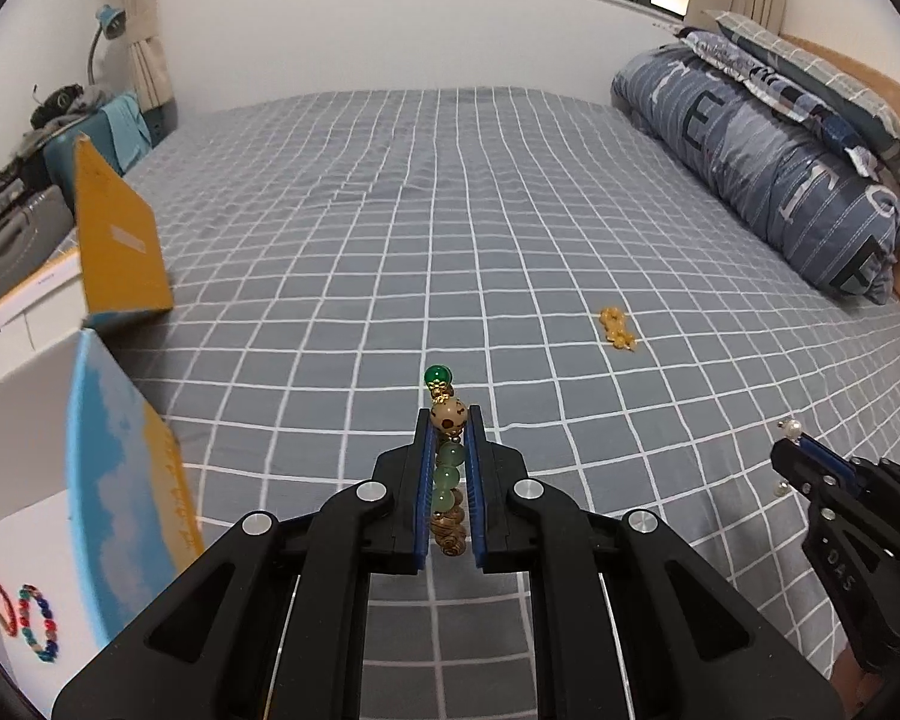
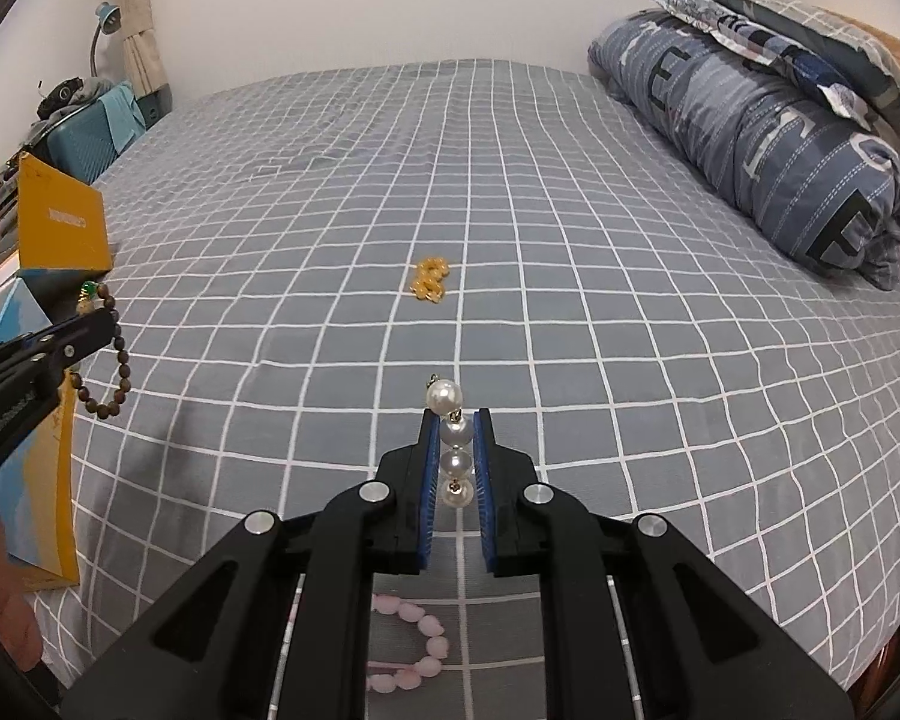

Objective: Organize jewelry
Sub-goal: 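Carry the wooden bracelet and pearl charm over the open white box, then open left tool and right tool, dropping both items into the box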

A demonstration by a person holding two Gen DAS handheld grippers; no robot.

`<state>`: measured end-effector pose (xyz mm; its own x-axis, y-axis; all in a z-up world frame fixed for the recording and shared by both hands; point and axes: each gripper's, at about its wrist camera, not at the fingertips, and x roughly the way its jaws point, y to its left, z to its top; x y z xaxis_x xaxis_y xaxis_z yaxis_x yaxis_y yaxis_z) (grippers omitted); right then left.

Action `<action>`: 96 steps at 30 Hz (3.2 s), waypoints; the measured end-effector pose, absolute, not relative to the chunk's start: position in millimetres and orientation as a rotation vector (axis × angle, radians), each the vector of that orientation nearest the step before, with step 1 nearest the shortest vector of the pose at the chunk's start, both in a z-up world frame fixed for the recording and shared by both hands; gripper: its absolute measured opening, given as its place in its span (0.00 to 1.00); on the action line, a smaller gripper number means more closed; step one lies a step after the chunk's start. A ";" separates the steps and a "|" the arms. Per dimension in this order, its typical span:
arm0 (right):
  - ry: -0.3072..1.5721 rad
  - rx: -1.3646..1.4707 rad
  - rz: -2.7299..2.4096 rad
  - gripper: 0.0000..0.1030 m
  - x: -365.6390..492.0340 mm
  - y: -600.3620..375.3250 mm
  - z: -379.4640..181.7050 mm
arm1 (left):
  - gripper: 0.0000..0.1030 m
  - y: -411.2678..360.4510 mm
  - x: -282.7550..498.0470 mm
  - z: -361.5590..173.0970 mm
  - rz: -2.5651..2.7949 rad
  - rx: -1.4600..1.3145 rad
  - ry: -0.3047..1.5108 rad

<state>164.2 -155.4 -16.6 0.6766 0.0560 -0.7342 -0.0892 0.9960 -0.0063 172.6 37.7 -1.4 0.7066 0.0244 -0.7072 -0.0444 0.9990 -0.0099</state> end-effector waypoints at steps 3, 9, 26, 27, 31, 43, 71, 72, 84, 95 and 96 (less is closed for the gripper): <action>0.805 -0.050 0.082 0.10 160.8 -148.4 -12.2 | 0.09 43.1 163.0 10.2 0.045 -0.022 0.752; 0.772 -0.062 0.083 0.10 155.8 -136.5 -2.9 | 0.09 60.4 144.3 31.9 0.050 -0.014 0.695; 0.678 -0.077 0.187 0.11 129.4 -60.5 41.1 | 0.09 132.5 80.7 85.7 0.136 -0.069 0.594; 0.670 -0.078 0.205 0.11 126.5 -50.7 45.1 | 0.09 137.0 76.5 87.7 0.144 -0.071 0.588; 0.649 -0.088 0.254 0.11 116.8 -19.5 54.8 | 0.09 157.6 63.7 90.3 0.180 -0.072 0.583; 0.620 -0.128 0.412 0.10 88.0 77.6 65.7 | 0.09 243.7 14.5 76.7 0.337 -0.114 0.616; 0.845 -0.296 0.605 0.11 75.4 209.7 5.7 | 0.10 320.7 -15.2 21.8 0.446 -0.181 0.803; 0.843 -0.300 0.607 0.11 74.5 210.7 5.2 | 0.10 320.3 -15.1 20.9 0.445 -0.180 0.805; 0.820 -0.315 0.594 0.50 71.2 213.2 10.5 | 0.22 320.3 -13.9 16.8 0.450 -0.169 0.815; 0.757 -0.296 0.509 0.88 73.2 198.9 21.5 | 0.79 317.2 -20.9 30.0 0.495 -0.147 0.734; 0.752 -0.286 0.504 0.89 73.9 195.7 23.0 | 0.82 316.1 -21.1 30.9 0.496 -0.143 0.728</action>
<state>73.9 195.7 23.0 0.6201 0.3319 -0.7109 -0.5311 0.8445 -0.0690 -21.1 316.1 30.9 0.6372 0.3844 -0.6680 -0.4814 0.8754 0.0445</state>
